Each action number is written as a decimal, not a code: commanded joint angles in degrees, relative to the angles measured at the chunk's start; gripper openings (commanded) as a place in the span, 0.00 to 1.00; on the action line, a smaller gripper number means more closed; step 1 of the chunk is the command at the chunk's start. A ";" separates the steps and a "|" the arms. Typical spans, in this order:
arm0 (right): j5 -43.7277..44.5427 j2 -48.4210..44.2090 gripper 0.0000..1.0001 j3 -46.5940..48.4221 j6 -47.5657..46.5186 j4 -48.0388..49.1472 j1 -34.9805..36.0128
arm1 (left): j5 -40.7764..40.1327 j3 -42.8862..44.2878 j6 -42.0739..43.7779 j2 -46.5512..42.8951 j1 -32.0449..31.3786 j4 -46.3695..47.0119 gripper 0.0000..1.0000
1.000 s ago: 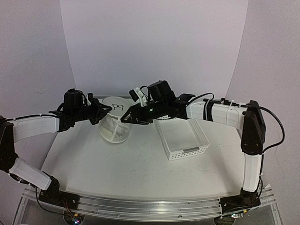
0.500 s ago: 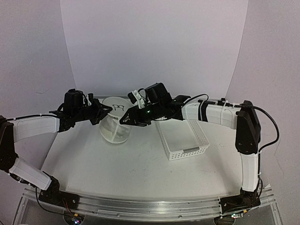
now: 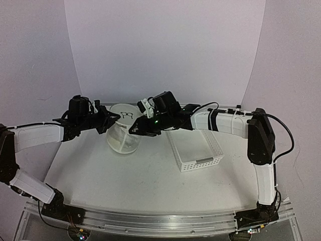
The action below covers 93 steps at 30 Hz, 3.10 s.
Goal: Unzip the laundry bag and remove the bra
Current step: Pick up the zipper from the laundry bag, then unzip the zipper of the laundry bag.
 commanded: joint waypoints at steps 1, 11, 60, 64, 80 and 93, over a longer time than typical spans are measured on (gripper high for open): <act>1.36 1.23 0.44 3.84 0.26 1.29 0.15 | 0.50 1.41 0.13 -0.34 -0.27 4.02 0.00; 2.21 0.64 0.34 3.61 0.05 1.19 0.19 | 0.57 1.40 0.13 -0.04 -0.27 4.03 0.00; 5.63 -19.06 0.00 -21.17 -22.08 0.67 -3.21 | 34.30 10.72 17.66 7.27 0.43 4.02 0.00; 7.47 -20.67 0.00 -22.56 -24.87 0.31 -3.65 | 38.30 11.01 18.91 7.97 0.68 3.77 0.00; 19.75 -28.62 0.00 -32.97 -35.11 -0.74 -3.67 | 38.28 16.89 35.45 12.23 0.78 -17.91 0.00; 13.42 -30.27 0.00 -37.34 -29.33 0.41 -3.43 | 33.94 20.08 38.44 17.10 0.93 -22.39 0.02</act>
